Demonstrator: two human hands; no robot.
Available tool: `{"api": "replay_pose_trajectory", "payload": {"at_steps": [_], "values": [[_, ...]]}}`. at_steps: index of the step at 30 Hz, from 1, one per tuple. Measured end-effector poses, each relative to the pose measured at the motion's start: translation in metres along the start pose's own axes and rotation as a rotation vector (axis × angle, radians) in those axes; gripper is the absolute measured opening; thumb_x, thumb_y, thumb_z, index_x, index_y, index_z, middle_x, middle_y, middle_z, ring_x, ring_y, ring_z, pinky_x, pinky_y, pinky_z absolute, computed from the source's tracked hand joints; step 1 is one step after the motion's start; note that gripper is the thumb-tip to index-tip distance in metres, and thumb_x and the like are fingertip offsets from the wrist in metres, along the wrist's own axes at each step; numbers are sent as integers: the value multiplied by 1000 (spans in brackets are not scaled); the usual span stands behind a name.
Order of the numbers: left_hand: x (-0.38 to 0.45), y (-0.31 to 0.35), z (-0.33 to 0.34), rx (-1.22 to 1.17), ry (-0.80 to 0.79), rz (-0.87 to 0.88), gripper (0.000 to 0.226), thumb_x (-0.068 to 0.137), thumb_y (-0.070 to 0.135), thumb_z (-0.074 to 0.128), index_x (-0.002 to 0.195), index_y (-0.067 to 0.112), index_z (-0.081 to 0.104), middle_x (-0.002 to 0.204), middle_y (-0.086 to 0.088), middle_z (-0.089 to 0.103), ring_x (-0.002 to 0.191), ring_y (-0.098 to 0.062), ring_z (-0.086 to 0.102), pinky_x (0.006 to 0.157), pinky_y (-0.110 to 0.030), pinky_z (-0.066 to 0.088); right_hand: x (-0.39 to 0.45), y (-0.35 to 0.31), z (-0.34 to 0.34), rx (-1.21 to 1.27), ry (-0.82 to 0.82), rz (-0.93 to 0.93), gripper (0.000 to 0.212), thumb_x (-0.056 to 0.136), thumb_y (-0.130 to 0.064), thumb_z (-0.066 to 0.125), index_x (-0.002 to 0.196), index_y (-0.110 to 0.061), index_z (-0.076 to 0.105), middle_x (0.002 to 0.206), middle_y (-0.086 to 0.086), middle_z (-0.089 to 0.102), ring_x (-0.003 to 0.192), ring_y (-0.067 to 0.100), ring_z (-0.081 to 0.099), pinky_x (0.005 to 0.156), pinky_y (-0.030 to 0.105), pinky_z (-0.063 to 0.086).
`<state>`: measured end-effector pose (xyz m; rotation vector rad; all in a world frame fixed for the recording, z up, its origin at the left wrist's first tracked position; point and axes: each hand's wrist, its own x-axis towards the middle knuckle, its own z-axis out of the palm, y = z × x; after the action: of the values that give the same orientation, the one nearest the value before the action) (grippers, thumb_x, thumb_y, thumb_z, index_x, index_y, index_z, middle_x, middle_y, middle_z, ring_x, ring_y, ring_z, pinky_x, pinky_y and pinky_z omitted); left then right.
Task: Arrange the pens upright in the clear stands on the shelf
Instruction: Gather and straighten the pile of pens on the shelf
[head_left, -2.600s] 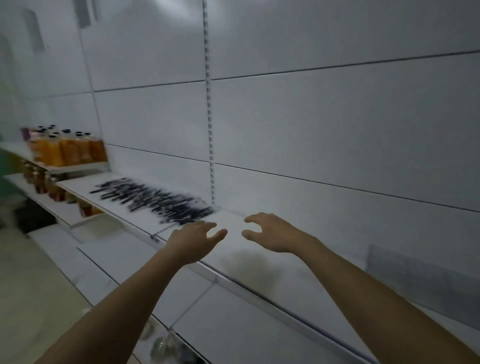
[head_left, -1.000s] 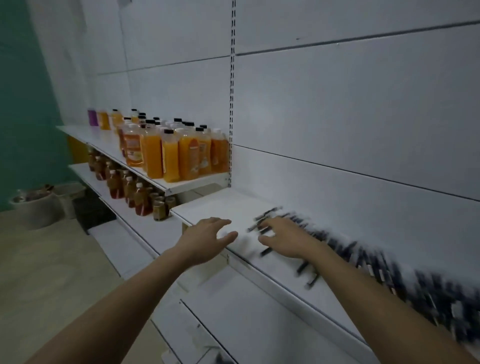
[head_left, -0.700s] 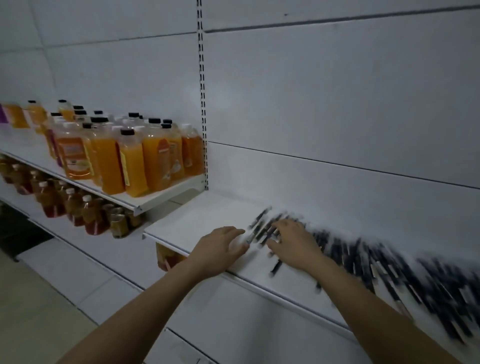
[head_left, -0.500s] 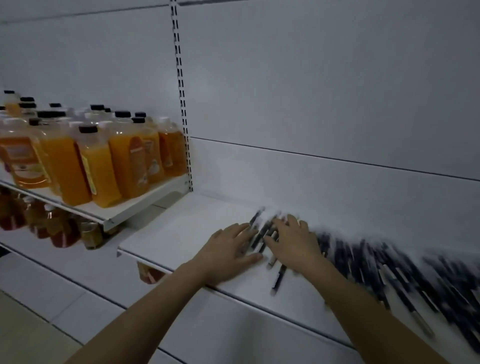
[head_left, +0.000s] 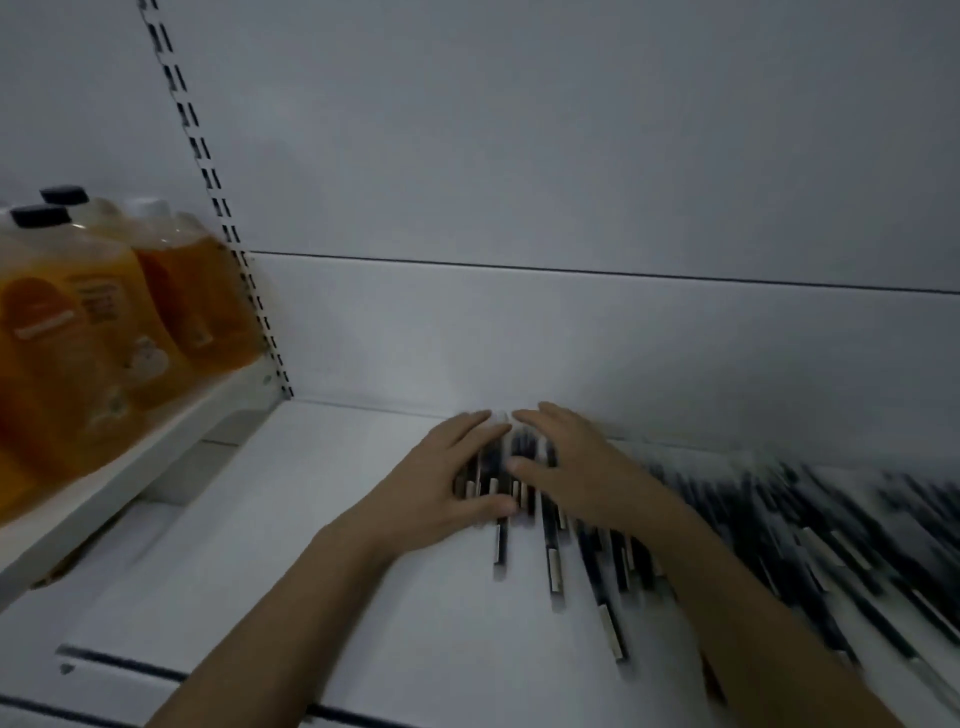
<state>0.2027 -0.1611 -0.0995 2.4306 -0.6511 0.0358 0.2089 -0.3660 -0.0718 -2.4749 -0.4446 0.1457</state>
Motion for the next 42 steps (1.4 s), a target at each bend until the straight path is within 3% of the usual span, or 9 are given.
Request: {"api": "replay_pose_trajectory", "payload": {"at_steps": [7, 13, 16, 19, 23, 26, 29, 35, 42], "values": [[2, -3, -2, 134, -223, 39, 133, 39, 105, 37, 154, 44, 16, 166, 9, 2, 150, -4, -5, 124, -41, 4, -29, -3, -40, -130, -106, 139, 58, 87, -51, 68, 139, -41, 43, 121, -14, 47, 95, 4, 56, 85, 25, 48], [-3, 6, -8, 71, -353, 56, 126, 47, 86, 65, 153, 48, 8, 161, 22, -7, 144, 8, -14, 122, -29, -6, -33, -8, -35, -167, -208, 172, 76, 77, -41, 82, 140, -41, 38, 118, -9, 38, 92, 7, 53, 80, 26, 46], [-2, 6, -7, -44, -258, 71, 98, 70, 57, 80, 149, 48, 21, 149, 39, 5, 131, 28, -1, 111, -3, 2, -32, -7, -27, -147, -141, 184, 69, 78, -42, 82, 135, -39, 42, 122, -6, 36, 89, 9, 52, 78, 28, 47], [1, 3, -2, -34, -101, 41, 71, 85, 46, 72, 148, 37, 40, 147, 33, 22, 134, 18, 18, 117, -16, 23, -32, -6, -22, -127, -100, 185, 67, 80, -42, 81, 135, -37, 43, 124, -5, 36, 93, 12, 52, 80, 30, 48], [-1, 2, 3, -17, -101, 92, 72, 83, 56, 70, 146, 33, 45, 153, 29, 24, 139, 17, 15, 112, -7, 14, -33, -7, -21, -134, -70, 180, 60, 82, -41, 79, 132, -32, 47, 121, -4, 40, 93, 11, 51, 78, 29, 46], [-3, 7, 3, -41, -115, 108, 93, 65, 74, 68, 146, 35, 44, 156, 27, 21, 142, 15, 11, 115, -15, 15, -34, -5, -23, -106, -52, 204, 44, 85, -36, 77, 121, -25, 54, 108, -4, 51, 73, 8, 59, 67, 26, 50], [-7, 16, 5, -27, 10, 214, 72, 66, 68, 70, 129, 37, 60, 140, 22, 45, 133, 2, 34, 111, -24, 30, -34, -1, -26, -69, -40, 221, 33, 88, -28, 75, 116, -21, 58, 99, -3, 60, 55, 9, 63, 60, 25, 54], [-16, 29, 12, 118, 30, 353, 44, 73, 66, 69, 107, 38, 72, 94, 24, 49, 89, -3, 44, 81, -22, 39, -31, 6, -32, -219, 89, 174, 23, 90, -29, 72, 106, -15, 67, 84, -14, 42, 67, 1, 43, 53, 14, 30], [-13, 29, 18, 329, 159, 363, 31, 90, 51, 55, 106, 32, 74, 82, 15, 53, 79, -7, 45, 69, -25, 41, -35, 5, -30, -219, -34, 198, 34, 85, -36, 76, 112, -16, 65, 113, 1, 62, 90, 15, 57, 77, 25, 45]]}}
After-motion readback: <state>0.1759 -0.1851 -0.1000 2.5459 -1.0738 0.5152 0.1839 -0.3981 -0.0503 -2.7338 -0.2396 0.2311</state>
